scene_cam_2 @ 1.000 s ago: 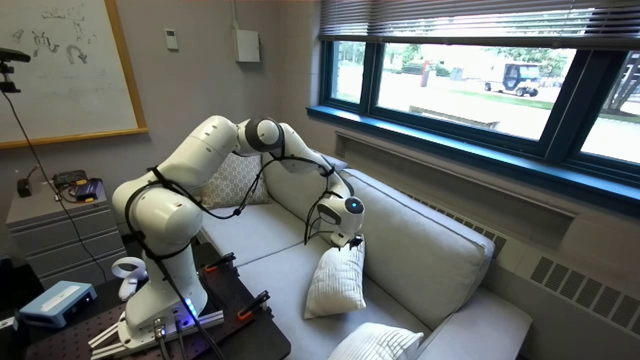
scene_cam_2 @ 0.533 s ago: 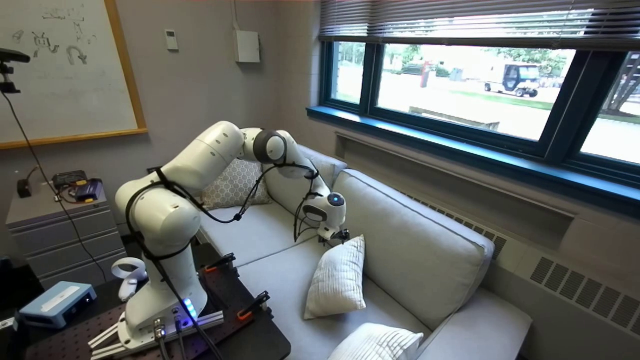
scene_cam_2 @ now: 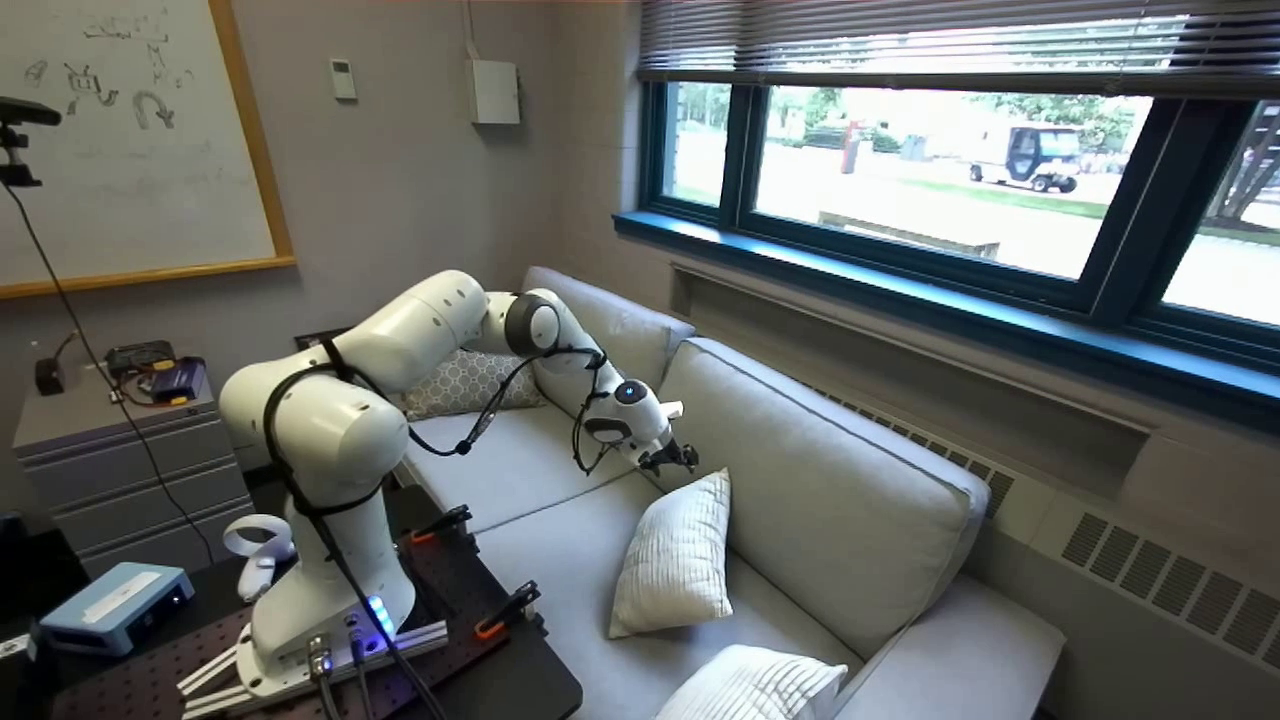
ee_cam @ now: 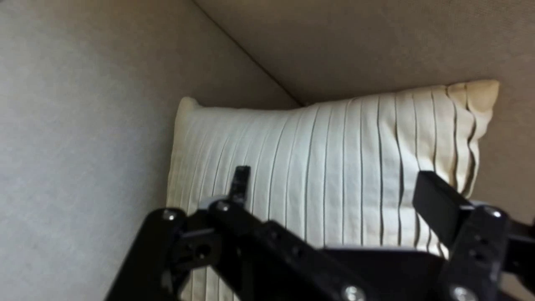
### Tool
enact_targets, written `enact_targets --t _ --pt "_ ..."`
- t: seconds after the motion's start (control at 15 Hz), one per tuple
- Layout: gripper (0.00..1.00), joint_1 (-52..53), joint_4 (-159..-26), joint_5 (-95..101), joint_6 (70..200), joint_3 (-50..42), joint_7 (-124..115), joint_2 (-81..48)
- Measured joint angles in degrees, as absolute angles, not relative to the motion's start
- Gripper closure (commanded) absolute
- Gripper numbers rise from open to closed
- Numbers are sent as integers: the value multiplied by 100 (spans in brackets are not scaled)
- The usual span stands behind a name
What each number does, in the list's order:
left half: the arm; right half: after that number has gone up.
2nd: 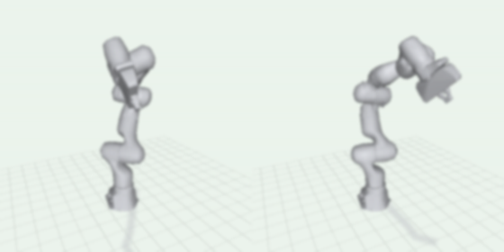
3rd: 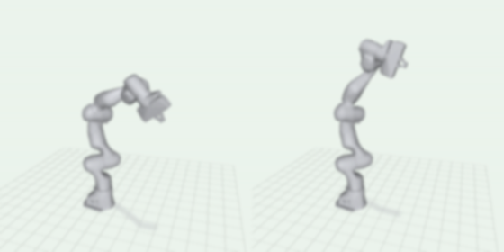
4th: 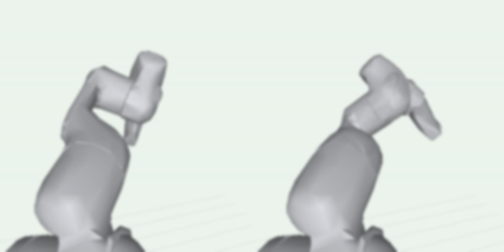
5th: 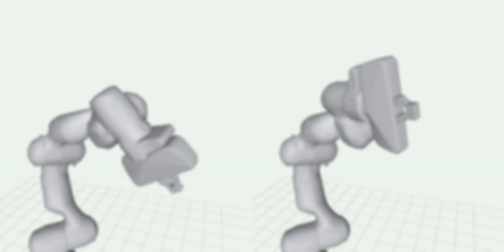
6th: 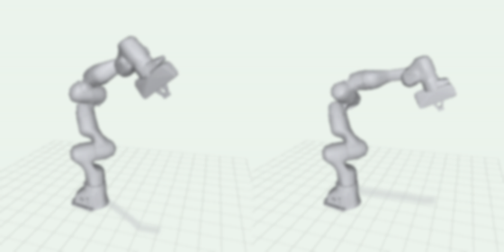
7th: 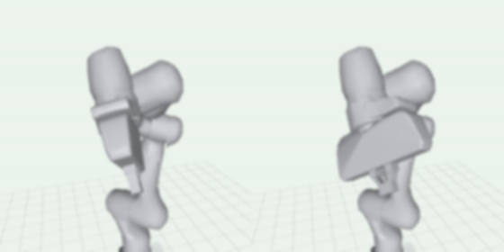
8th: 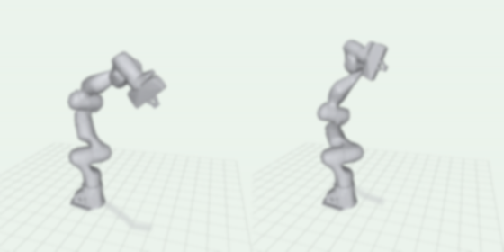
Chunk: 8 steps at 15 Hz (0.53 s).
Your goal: Move the small pillows to the left arm of the sofa
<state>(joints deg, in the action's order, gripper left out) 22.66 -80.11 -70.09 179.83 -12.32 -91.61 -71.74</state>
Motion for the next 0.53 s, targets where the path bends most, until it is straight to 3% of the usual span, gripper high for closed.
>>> enact_targets --t 0.33,0.53 --pt "0 3508 -7719 -7151 17425 -2856 -11352 -8378" --pt "0 3819 -7810 -6294 17001 -3182 -12656 -8612"
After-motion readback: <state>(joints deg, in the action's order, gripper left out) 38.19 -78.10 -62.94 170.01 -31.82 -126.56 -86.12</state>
